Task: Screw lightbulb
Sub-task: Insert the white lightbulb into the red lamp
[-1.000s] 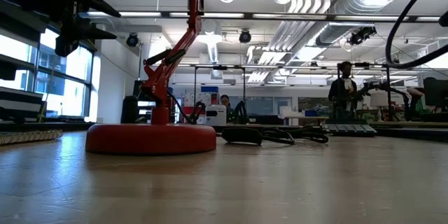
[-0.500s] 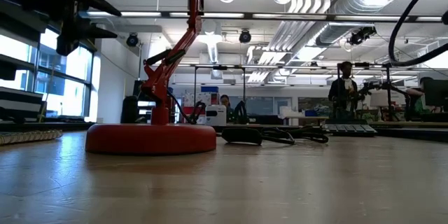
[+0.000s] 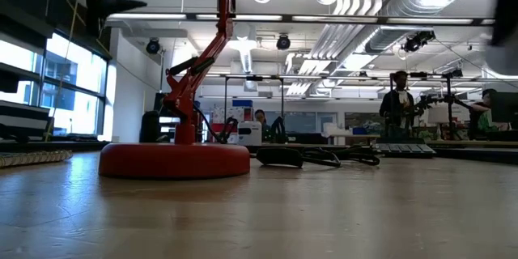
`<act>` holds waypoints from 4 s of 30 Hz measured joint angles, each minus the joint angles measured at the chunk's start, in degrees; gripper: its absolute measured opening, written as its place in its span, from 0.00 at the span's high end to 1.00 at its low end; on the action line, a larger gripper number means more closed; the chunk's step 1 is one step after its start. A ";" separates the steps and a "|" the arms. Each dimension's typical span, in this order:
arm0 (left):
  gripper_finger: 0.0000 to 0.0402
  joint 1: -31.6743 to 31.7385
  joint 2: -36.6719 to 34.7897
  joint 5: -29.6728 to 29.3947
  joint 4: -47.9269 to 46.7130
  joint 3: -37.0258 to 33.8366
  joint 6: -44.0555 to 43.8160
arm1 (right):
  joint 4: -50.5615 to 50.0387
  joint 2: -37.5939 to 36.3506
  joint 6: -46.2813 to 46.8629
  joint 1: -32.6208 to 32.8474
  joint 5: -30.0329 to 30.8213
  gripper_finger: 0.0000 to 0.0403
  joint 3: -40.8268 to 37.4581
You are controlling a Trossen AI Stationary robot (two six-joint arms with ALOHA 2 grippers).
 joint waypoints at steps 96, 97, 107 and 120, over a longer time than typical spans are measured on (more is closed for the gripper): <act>0.50 -3.88 70.18 16.77 -26.01 106.33 80.44 | 81.05 18.78 -88.49 -37.15 -5.97 0.42 62.77; 0.50 -4.19 70.48 15.54 -26.05 106.32 82.28 | 81.48 18.93 -87.83 -37.15 -5.97 0.42 62.77; 0.50 -6.56 70.92 3.73 -22.81 106.27 97.83 | 82.80 19.46 -89.76 -37.03 -5.32 0.42 62.79; 0.50 -8.05 70.99 4.67 -20.72 106.36 105.73 | 83.70 20.13 -88.41 -37.20 -4.90 0.42 62.70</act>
